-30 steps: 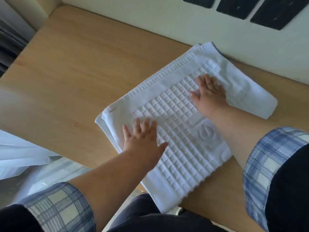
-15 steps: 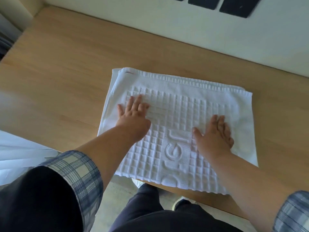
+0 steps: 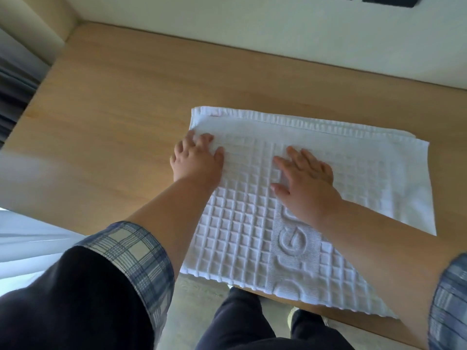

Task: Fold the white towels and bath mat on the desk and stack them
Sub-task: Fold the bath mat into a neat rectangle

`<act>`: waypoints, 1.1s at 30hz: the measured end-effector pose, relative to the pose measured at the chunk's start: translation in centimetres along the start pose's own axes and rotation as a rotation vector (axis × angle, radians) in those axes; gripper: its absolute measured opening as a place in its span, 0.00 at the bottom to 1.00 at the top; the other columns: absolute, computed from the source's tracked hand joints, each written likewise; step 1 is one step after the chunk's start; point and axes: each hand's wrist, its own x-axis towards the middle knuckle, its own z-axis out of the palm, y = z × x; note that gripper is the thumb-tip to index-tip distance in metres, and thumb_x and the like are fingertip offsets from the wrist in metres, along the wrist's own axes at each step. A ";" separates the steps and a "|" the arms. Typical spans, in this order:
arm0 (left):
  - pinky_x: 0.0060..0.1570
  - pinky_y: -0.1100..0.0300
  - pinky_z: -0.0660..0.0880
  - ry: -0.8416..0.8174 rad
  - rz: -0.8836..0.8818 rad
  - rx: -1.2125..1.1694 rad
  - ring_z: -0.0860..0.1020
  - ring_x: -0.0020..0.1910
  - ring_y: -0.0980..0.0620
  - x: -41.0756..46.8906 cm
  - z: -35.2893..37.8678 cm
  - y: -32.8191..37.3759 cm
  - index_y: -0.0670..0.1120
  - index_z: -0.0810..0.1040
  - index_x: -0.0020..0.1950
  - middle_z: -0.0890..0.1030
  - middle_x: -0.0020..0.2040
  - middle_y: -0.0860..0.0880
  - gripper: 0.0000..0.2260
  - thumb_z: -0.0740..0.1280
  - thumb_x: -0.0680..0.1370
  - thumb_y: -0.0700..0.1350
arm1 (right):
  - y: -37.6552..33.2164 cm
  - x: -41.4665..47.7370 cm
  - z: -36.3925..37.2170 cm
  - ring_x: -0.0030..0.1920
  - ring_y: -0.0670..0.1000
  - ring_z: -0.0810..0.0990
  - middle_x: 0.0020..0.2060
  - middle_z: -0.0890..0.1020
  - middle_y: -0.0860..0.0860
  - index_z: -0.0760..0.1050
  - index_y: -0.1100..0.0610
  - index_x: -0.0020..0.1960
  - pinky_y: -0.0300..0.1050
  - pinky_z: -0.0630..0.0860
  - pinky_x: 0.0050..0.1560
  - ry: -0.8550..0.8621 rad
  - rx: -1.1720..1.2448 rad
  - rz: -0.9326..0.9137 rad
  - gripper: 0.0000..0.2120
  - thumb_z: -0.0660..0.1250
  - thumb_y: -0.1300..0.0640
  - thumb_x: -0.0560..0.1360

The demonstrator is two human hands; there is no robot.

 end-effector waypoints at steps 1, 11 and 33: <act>0.70 0.45 0.61 0.036 -0.030 -0.044 0.64 0.72 0.42 0.8 -0.3 0.1 0.56 0.72 0.68 0.66 0.75 0.48 0.18 0.59 0.81 0.60 | -0.1 -0.2 0.1 0.80 0.52 0.46 0.81 0.52 0.47 0.59 0.40 0.76 0.58 0.47 0.75 0.047 -0.002 0.007 0.27 0.57 0.36 0.79; 0.47 0.55 0.73 0.080 -0.017 -0.386 0.76 0.50 0.50 4.9 -1.7 -0.1 0.51 0.76 0.62 0.73 0.63 0.50 0.12 0.60 0.81 0.41 | -8.5 8.9 -2.9 0.71 0.58 0.68 0.77 0.63 0.51 0.72 0.49 0.72 0.59 0.63 0.67 0.142 0.102 -0.073 0.22 0.62 0.43 0.79; 0.76 0.45 0.53 -0.154 0.538 0.033 0.62 0.75 0.46 -3.1 3.2 11.9 0.55 0.73 0.70 0.67 0.74 0.49 0.18 0.58 0.82 0.57 | 10.6 -3.1 -3.8 0.81 0.53 0.48 0.81 0.54 0.52 0.61 0.48 0.79 0.54 0.46 0.79 0.219 0.197 0.434 0.26 0.58 0.44 0.82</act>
